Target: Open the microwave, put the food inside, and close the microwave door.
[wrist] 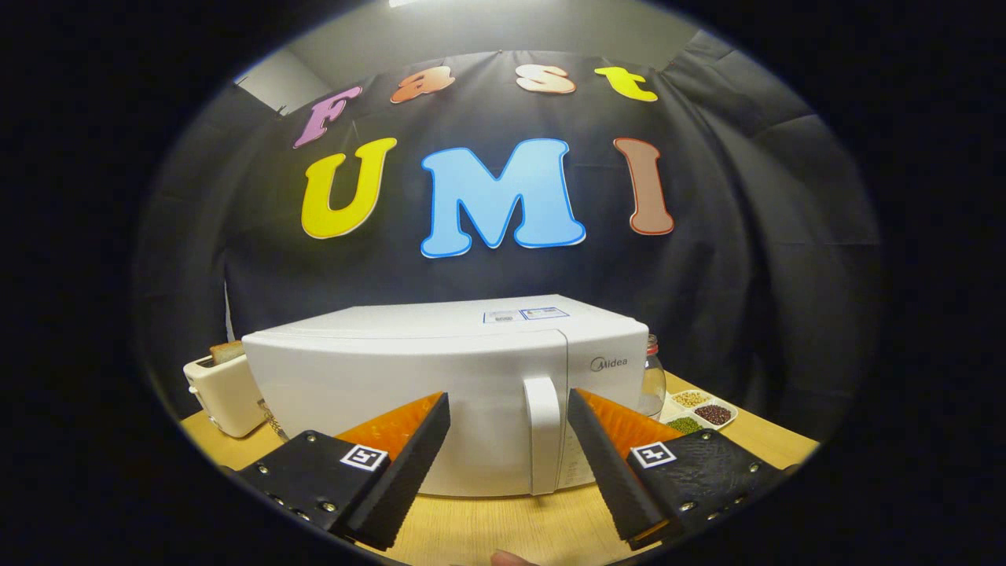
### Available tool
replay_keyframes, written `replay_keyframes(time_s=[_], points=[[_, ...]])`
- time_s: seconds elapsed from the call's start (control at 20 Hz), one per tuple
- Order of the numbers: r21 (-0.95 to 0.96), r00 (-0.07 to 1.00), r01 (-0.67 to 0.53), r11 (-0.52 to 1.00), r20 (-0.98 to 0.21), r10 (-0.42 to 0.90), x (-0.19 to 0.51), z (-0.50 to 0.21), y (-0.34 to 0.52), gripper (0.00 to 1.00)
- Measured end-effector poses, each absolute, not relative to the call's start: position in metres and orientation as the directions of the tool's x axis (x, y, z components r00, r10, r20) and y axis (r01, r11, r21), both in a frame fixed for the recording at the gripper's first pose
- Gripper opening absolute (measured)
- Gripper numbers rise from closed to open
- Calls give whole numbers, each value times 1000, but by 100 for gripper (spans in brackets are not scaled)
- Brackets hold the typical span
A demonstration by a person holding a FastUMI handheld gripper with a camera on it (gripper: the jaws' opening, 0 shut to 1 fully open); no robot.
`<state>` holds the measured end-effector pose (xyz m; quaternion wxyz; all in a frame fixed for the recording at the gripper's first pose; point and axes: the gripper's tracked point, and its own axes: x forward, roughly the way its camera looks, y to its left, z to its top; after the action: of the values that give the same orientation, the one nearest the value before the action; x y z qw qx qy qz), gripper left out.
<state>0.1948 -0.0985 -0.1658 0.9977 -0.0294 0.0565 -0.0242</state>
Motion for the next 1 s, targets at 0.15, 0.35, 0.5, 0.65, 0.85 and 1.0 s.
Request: replay_keyframes(time_s=[0.15, 0.35, 0.5, 0.65, 0.85, 1.0], points=[[-68, 988, 63, 996, -135, -71, 205, -178, -107, 97], [-53, 983, 75, 996, -162, -83, 216, -193, -115, 87], [-40, 979, 103, 994, -171, -108, 218, -198, -124, 57], [-14, 983, 89, 996, -162, -90, 220, -196, -122, 32], [-48, 978, 96, 994, -180, -103, 217, -198, -124, 22], [-1, 973, 114, 994, -201, -112, 214, -199, -123, 12]])
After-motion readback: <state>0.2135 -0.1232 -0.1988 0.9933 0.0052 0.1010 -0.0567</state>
